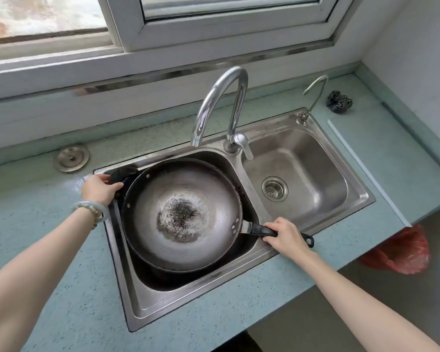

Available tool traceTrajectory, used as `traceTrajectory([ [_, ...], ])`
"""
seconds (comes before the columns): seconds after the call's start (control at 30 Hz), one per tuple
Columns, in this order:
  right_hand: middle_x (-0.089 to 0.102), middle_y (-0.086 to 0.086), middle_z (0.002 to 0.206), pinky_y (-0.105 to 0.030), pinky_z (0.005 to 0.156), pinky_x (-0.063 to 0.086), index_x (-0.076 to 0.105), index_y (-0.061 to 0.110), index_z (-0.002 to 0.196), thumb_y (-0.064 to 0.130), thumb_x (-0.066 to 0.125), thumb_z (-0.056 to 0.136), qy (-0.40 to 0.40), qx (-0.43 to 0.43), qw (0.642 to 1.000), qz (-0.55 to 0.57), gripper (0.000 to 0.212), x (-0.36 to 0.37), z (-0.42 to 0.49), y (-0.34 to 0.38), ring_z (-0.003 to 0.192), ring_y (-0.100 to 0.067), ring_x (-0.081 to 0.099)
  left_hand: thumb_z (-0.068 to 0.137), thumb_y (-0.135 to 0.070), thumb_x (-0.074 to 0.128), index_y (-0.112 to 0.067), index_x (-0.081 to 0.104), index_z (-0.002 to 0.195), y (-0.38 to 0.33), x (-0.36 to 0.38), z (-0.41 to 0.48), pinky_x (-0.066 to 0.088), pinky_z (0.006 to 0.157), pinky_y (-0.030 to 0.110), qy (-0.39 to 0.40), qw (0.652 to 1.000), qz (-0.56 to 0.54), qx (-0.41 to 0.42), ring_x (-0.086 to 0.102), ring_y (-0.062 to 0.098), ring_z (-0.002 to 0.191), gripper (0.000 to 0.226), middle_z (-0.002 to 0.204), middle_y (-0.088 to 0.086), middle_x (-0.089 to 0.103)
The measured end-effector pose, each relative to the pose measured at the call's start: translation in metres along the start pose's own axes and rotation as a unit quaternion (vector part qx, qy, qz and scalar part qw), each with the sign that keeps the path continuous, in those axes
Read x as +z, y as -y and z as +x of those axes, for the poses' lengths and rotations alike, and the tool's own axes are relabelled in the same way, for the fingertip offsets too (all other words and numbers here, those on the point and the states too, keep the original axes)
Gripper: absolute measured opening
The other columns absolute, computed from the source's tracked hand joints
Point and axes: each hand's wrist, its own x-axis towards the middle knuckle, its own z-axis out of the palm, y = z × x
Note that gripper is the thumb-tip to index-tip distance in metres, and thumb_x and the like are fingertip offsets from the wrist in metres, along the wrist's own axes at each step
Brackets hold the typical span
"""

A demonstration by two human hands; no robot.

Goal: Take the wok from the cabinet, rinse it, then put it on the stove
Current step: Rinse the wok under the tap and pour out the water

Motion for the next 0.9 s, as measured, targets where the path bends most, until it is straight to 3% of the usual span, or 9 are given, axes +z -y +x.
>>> traceTrajectory([
  [0.17, 0.05, 0.002, 0.084, -0.029, 0.081, 0.038, 0.071, 0.021, 0.112, 0.024, 0.077, 0.077, -0.004, 0.007, 1.0, 0.002, 0.036, 0.001, 0.004, 0.0, 0.089, -0.019, 0.048, 0.077, -0.022, 0.073, 0.0, 0.063, 0.116, -0.004, 0.004, 0.001, 0.048, 0.092, 0.04, -0.002, 0.998, 0.056, 0.016, 0.062, 0.035, 0.105, 0.046, 0.11, 0.02, 0.068],
  [0.5, 0.057, -0.004, 0.093, -0.032, 0.089, 0.041, 0.067, 0.013, 0.12, 0.022, 0.078, 0.077, -0.011, 0.02, 1.0, 0.004, 0.045, -0.001, 0.009, -0.001, 0.096, -0.021, 0.051, 0.081, -0.018, 0.063, -0.006, 0.065, 0.105, -0.011, 0.008, 0.001, 0.051, 0.081, 0.039, 0.03, 0.986, 0.154, 0.058, 0.062, 0.039, 0.095, 0.027, 0.095, 0.021, 0.069],
  [0.73, 0.059, -0.005, 0.099, -0.032, 0.092, 0.04, 0.067, 0.016, 0.115, 0.023, 0.074, 0.079, 0.017, 0.013, 0.999, -0.027, 0.037, -0.006, 0.013, 0.002, 0.102, -0.024, 0.053, 0.08, -0.012, 0.058, 0.001, 0.061, 0.101, -0.016, 0.01, 0.002, 0.052, 0.08, 0.045, 0.031, 0.981, 0.19, 0.038, 0.061, 0.042, 0.089, 0.025, 0.09, 0.024, 0.066],
  [0.9, 0.059, -0.004, 0.103, -0.033, 0.092, 0.041, 0.063, 0.016, 0.109, 0.023, 0.07, 0.08, 0.034, 0.005, 0.998, -0.057, 0.03, -0.009, 0.013, 0.005, 0.104, -0.024, 0.054, 0.085, -0.017, 0.062, 0.001, 0.056, 0.112, -0.007, 0.01, 0.002, 0.049, 0.086, 0.044, 0.037, 0.983, 0.174, 0.046, 0.058, 0.043, 0.101, 0.033, 0.102, 0.026, 0.065],
])
